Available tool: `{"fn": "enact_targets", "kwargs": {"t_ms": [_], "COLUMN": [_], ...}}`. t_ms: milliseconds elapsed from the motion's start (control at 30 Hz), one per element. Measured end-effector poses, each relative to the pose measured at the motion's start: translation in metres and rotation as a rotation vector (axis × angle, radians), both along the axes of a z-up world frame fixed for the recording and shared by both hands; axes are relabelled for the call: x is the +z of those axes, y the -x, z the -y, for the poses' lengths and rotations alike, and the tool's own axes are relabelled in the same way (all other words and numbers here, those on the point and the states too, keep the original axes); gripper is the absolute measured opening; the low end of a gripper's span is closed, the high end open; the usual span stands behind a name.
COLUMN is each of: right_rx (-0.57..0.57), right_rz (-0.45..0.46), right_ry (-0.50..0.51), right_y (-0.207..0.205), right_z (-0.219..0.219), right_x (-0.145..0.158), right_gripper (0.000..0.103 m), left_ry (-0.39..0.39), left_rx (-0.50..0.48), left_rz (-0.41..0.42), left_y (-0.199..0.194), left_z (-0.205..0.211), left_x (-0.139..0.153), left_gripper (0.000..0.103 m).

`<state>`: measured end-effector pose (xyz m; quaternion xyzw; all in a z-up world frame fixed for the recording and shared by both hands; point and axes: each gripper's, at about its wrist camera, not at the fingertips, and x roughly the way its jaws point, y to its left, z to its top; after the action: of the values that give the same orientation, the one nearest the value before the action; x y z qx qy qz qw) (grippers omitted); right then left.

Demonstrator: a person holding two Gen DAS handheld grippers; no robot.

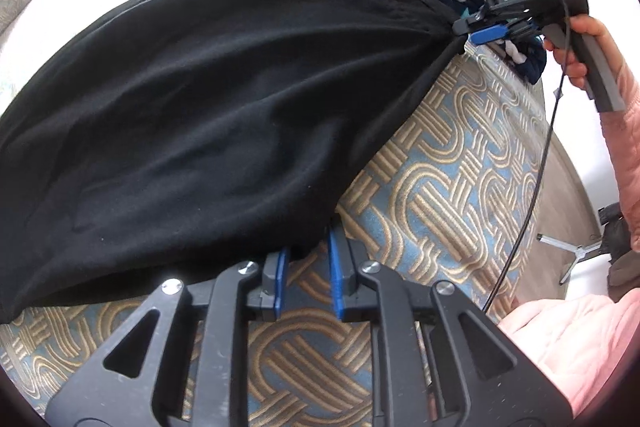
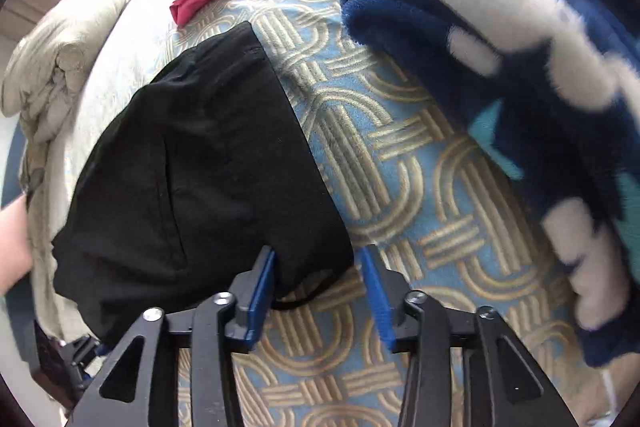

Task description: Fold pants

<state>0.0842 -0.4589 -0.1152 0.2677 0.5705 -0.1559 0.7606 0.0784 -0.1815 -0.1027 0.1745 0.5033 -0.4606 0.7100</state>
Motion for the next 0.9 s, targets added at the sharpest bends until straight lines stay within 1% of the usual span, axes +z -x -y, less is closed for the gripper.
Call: {"fn": "enact_targets", "kwargs": {"t_ms": [33,67,100,133,167,200,233,267,300,333,367,400,433,467,500,533,600,633,667,733,800,833,900], "right_rx": [0.001,-0.006,-0.02,-0.025,-0.012,0.017,0.046,0.096,0.146,0.216,0.269,0.305,0.352,0.38,0.404,0.423,0.435,0.441,0.453,0.476,0.478,0.464,0.408], "right_rz": [-0.007,-0.005,-0.005,-0.02,-0.028,-0.007,0.025,0.071,0.109,0.148,0.169,0.176,0.172,0.164,0.154,0.141,0.118,0.103,0.09,0.066,0.037,0.023,-0.003], "right_ry": [0.031,0.085,0.174,0.313,0.396,0.468,0.47,0.432,0.37,0.276,0.218,0.197,0.209,0.229,0.241,0.223,0.153,0.153,0.183,0.262,0.298,0.317,0.344], "right_y": [-0.001,-0.002,-0.003,-0.008,-0.014,-0.022,-0.027,-0.033,-0.039,-0.053,-0.065,-0.074,-0.088,-0.1,-0.111,-0.128,-0.149,-0.162,-0.167,-0.18,-0.197,-0.205,-0.225], "right_z": [-0.003,-0.009,-0.015,-0.026,-0.024,-0.035,-0.04,-0.046,-0.054,-0.066,-0.078,-0.089,-0.105,-0.117,-0.131,-0.142,-0.158,-0.165,-0.169,-0.181,-0.187,-0.183,-0.173], "right_x": [0.008,0.02,0.035,0.05,0.062,0.074,0.08,0.086,0.09,0.088,0.086,0.083,0.078,0.073,0.067,0.06,0.047,0.041,0.039,0.035,0.022,0.016,0.004], "right_gripper": [0.056,0.056,0.059,0.06,0.064,0.066,0.066,0.066,0.066,0.066,0.066,0.066,0.066,0.066,0.066,0.066,0.066,0.066,0.066,0.065,0.064,0.063,0.054], "left_ry": [0.001,0.003,0.008,0.015,0.028,0.046,0.066,0.093,0.109,0.123,0.138,0.158,0.173,0.173,0.155,0.138,0.099,0.083,0.066,0.046,0.01,-0.005,-0.056], "left_rx": [0.003,0.005,0.004,0.006,0.013,0.022,0.037,0.066,0.098,0.137,0.187,0.261,0.315,0.349,0.387,0.412,0.445,0.445,0.443,0.414,0.393,0.388,0.396], "left_rz": [-0.006,-0.012,-0.024,-0.029,-0.032,-0.036,-0.041,-0.044,-0.042,-0.037,-0.028,-0.002,0.03,0.057,0.088,0.105,0.143,0.155,0.159,0.119,0.069,0.05,0.022], "left_y": [-0.001,-0.003,-0.003,-0.004,-0.004,-0.006,-0.008,-0.012,-0.017,-0.024,-0.032,-0.043,-0.053,-0.061,-0.073,-0.082,-0.101,-0.108,-0.116,-0.138,-0.162,-0.172,-0.196], "left_z": [-0.002,-0.004,-0.007,-0.011,-0.016,-0.024,-0.033,-0.046,-0.056,-0.066,-0.077,-0.092,-0.104,-0.111,-0.119,-0.123,-0.126,-0.126,-0.122,-0.116,-0.104,-0.098,-0.079], "left_x": [0.001,0.002,0.005,0.008,0.013,0.019,0.025,0.034,0.041,0.047,0.054,0.062,0.068,0.072,0.075,0.076,0.075,0.072,0.069,0.058,0.039,0.031,0.01], "left_gripper": [0.018,0.018,0.018,0.018,0.018,0.018,0.018,0.018,0.02,0.027,0.033,0.046,0.05,0.05,0.05,0.05,0.05,0.05,0.05,0.05,0.05,0.05,0.05]}}
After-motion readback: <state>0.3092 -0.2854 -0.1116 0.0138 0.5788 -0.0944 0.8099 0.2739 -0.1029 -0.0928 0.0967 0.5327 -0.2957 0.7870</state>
